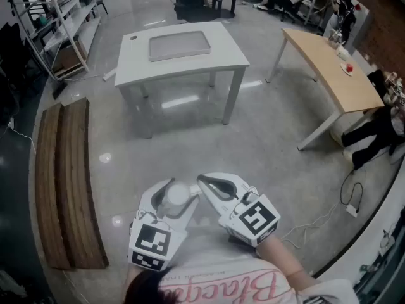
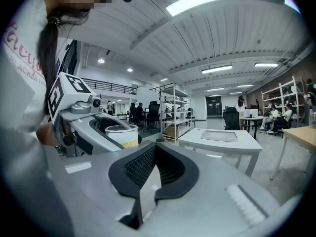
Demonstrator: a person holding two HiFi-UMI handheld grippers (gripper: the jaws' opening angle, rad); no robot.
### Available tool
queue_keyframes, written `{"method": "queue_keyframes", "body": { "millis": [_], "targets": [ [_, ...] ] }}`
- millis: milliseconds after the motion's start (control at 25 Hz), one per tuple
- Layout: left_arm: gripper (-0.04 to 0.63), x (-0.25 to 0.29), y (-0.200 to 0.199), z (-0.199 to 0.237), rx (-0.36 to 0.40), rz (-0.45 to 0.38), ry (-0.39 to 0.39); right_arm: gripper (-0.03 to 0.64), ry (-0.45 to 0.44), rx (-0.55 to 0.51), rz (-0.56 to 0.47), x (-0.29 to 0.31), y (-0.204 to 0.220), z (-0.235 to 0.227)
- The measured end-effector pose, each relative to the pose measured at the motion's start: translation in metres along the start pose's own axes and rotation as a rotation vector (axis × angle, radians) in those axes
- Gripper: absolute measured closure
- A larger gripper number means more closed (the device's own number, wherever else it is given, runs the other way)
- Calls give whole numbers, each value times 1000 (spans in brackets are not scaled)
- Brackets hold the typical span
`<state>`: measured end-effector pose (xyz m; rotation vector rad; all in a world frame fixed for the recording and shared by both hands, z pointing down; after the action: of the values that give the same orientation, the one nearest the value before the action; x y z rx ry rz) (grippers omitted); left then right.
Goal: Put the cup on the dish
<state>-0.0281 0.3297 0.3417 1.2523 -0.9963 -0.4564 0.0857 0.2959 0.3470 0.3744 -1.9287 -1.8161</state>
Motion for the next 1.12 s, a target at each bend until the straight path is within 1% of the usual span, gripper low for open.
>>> {"method": "queue_keyframes", "body": {
  "millis": [160,360,640,800,1120],
  "targets": [
    [336,1,0,-4,-9,8,7,617,-4,10,7,-2,2,1],
    [336,5,-3,-1,-7,11,-12,617,-16,-2,22,1,4,-3],
    [336,10,-5,3,-19,25,-18,617,-12,12,19,5,4,-12],
    [336,18,-5,9,-22,32,-16,615,-2,10,6,9,5,-19],
    [336,43,-16,36,-34,31,3,615,29,-2,28,25,2,-46]
  ]
}}
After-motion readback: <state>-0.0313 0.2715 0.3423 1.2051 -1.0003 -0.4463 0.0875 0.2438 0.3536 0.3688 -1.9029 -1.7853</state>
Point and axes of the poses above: the fingertips, and each gripper's own axes: x forward along the fingers, z to its left, y out of its underside, the point moved 7 cm from there along -x, backward along the fingers, and after that the axes turned 4 degrees about -z, right-handed, at the moved point
